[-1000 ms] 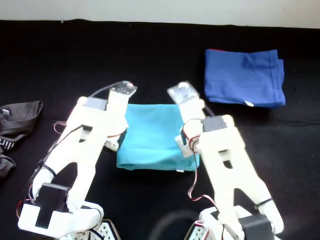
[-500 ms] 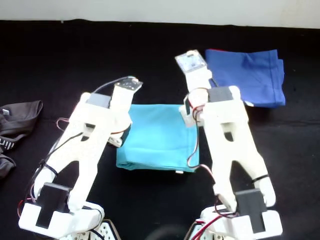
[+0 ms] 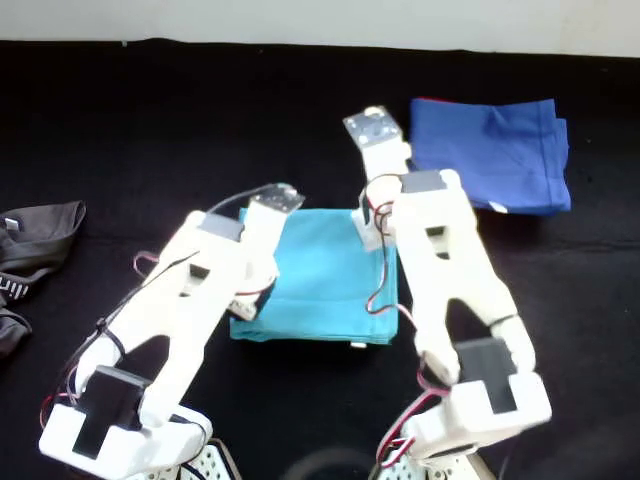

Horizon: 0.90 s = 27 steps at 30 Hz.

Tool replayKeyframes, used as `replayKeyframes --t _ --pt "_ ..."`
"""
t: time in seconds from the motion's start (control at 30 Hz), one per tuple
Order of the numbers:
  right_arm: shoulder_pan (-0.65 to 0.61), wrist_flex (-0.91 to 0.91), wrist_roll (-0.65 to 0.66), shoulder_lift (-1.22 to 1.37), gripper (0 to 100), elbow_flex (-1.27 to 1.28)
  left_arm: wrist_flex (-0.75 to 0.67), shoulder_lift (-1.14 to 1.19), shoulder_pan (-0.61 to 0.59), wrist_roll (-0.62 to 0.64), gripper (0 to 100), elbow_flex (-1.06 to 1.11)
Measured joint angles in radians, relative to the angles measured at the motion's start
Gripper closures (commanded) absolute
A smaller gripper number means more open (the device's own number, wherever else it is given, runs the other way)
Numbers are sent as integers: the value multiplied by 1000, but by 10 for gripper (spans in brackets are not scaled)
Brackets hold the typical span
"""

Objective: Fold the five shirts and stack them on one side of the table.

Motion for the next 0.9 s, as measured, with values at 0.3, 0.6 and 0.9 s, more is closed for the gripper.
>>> replayKeyframes --t 0.3,0.6,0.9 --pt "52 -8 0 157 993 -118 -118 -23 5 2 991 110" --pt "60 189 0 -12 993 -230 28 -23 5 2 991 -17" --pt "60 216 0 -356 993 18 219 -23 -110 0 991 -364"
